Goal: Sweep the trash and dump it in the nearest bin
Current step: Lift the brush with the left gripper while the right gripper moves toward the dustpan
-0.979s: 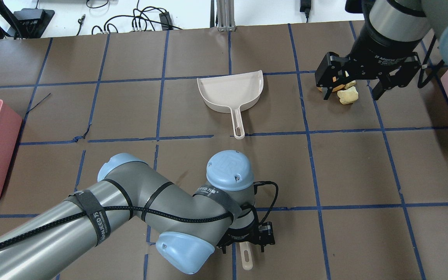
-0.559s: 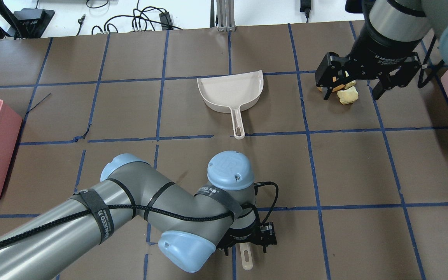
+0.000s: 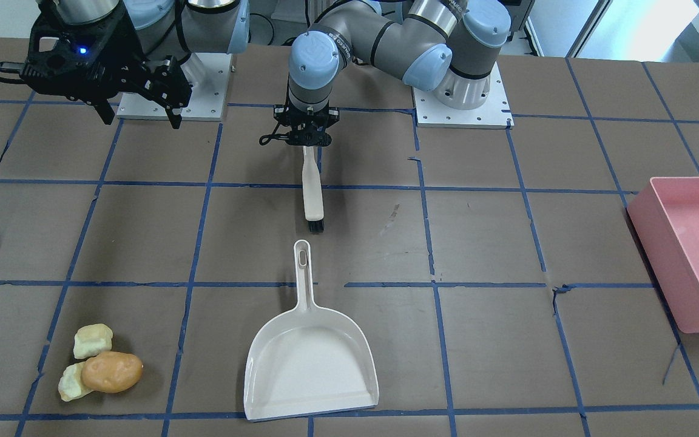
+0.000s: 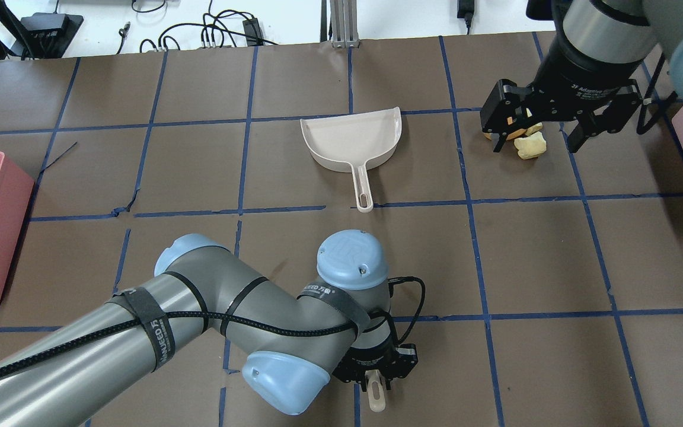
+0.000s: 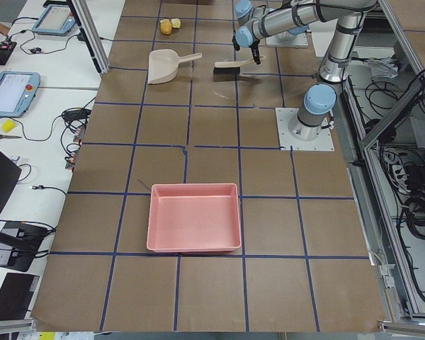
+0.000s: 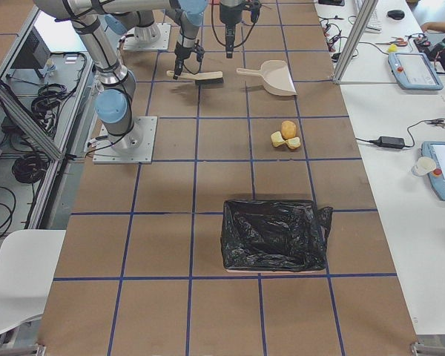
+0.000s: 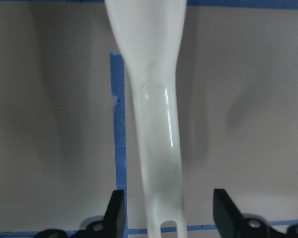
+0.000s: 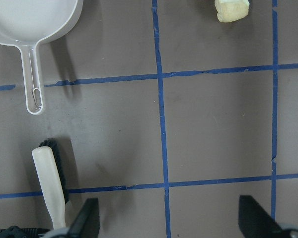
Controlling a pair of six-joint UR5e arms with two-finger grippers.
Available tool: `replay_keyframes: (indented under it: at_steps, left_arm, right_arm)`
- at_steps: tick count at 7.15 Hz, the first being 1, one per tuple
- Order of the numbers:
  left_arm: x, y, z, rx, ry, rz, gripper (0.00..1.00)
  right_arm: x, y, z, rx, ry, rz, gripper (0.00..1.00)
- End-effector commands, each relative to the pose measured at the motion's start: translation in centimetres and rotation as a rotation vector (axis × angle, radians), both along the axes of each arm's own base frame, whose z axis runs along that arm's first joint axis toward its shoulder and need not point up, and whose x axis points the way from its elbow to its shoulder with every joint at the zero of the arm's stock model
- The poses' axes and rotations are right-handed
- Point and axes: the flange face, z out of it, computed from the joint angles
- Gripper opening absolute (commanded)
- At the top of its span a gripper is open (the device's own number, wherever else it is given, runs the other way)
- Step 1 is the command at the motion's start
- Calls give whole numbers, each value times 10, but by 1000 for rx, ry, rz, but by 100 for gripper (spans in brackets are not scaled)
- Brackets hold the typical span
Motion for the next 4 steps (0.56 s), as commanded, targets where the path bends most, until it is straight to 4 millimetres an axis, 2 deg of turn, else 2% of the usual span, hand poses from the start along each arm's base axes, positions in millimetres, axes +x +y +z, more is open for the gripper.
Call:
replay_keyframes:
  at_steps: [1, 3, 4]
  left_arm:
    - [0, -2, 2, -33, -5, -6, 0]
    - [-1, -4, 14, -56, 3, 19, 0]
    - [2, 0, 30, -92, 1, 27, 0]
  right_arm:
    - [0, 0, 0, 0, 0, 0, 100]
    - [0, 0, 0, 0, 0, 0, 100]
    - [0, 0, 0, 0, 0, 0, 100]
